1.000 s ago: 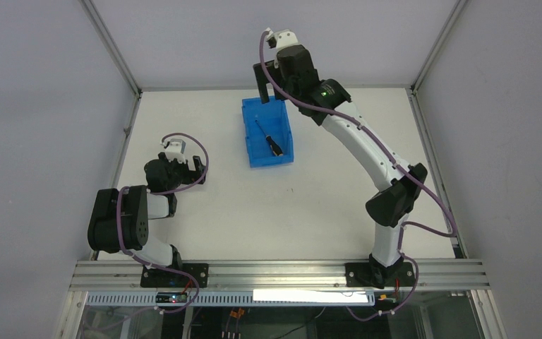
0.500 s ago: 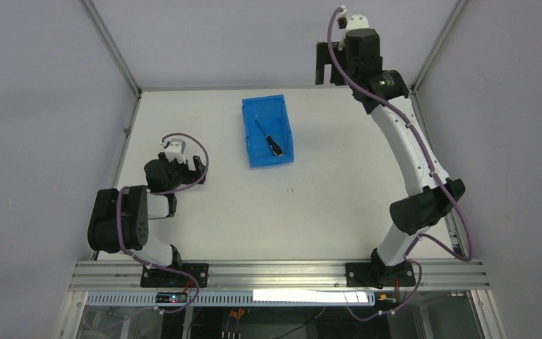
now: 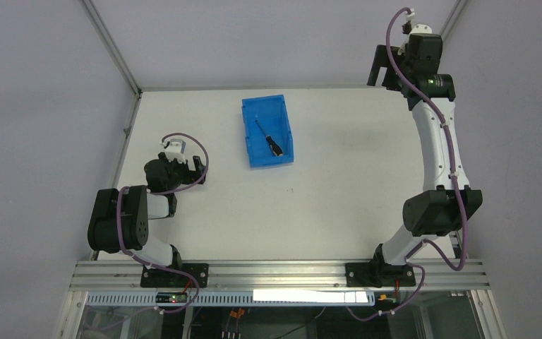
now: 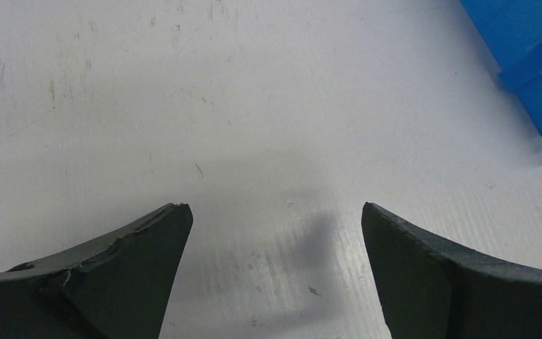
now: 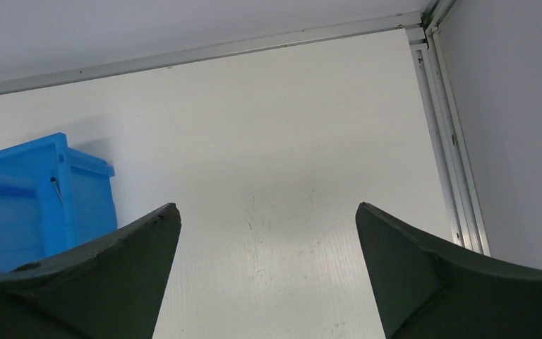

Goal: Put the screwdriver in the bin
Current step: Reset both arms

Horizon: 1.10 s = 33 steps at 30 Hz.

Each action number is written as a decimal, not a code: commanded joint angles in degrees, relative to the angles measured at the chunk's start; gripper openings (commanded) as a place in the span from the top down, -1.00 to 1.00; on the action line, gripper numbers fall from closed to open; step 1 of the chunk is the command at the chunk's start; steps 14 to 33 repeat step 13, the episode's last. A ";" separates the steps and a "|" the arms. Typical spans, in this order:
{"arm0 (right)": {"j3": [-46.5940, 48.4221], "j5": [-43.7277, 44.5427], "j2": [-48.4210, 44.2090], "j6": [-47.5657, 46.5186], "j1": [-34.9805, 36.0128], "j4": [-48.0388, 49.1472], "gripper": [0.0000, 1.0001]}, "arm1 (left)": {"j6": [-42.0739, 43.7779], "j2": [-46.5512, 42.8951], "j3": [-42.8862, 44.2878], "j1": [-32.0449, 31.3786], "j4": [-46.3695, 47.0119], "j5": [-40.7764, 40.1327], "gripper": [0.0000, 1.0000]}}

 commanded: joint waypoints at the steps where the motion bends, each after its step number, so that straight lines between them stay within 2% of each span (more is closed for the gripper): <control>1: -0.07 -1.43 -3.64 -0.45 0.15 -0.41 -0.98 | 0.29 -0.69 0.53 -0.11 2.09 -0.07 -0.98; 33: -1.25 -0.66 -4.94 -0.51 0.15 0.09 -0.98 | 0.29 -0.67 0.52 -0.10 2.09 -0.07 -0.98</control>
